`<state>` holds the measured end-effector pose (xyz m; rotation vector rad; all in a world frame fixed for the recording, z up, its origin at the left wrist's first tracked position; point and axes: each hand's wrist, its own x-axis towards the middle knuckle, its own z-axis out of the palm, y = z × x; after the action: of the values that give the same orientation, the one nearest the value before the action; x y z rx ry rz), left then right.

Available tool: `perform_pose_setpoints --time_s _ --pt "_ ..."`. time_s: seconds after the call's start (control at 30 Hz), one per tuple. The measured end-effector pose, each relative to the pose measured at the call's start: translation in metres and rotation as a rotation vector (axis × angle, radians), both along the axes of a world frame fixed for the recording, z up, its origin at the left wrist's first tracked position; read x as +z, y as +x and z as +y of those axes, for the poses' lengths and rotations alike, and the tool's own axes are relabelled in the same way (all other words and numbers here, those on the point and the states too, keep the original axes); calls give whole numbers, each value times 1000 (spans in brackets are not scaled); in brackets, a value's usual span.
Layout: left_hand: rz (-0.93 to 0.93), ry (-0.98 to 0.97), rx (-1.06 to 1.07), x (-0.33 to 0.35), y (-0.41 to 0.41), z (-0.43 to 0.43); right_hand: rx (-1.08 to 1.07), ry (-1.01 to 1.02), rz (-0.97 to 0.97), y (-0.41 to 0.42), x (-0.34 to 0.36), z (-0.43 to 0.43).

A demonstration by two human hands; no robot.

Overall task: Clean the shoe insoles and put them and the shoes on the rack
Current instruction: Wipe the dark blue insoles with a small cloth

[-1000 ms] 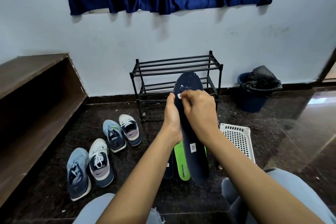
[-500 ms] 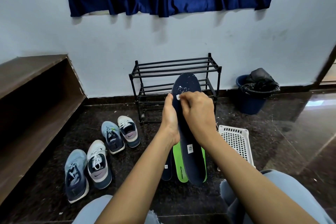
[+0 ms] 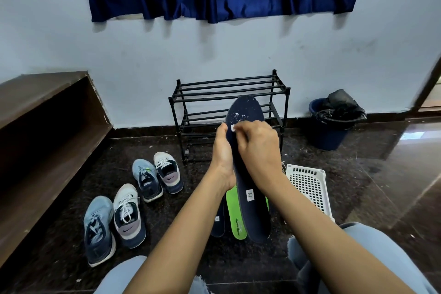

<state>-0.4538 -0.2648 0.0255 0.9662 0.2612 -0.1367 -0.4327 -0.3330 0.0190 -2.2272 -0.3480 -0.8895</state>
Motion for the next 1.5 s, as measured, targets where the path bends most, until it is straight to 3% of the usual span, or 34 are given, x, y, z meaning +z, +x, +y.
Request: perform_pose_setpoints --time_s 0.23,0.5,0.77,1.5 --pt "10 45 15 0 2 5 79 -15 15 -16 -6 4" --pt "17 28 -48 -2 0 -4 -5 36 42 2 4 -6" --pt "-6 31 -2 -4 4 6 92 12 33 -15 -4 5" --pt "-21 115 -81 -8 2 -9 -37 29 27 4 6 -10"
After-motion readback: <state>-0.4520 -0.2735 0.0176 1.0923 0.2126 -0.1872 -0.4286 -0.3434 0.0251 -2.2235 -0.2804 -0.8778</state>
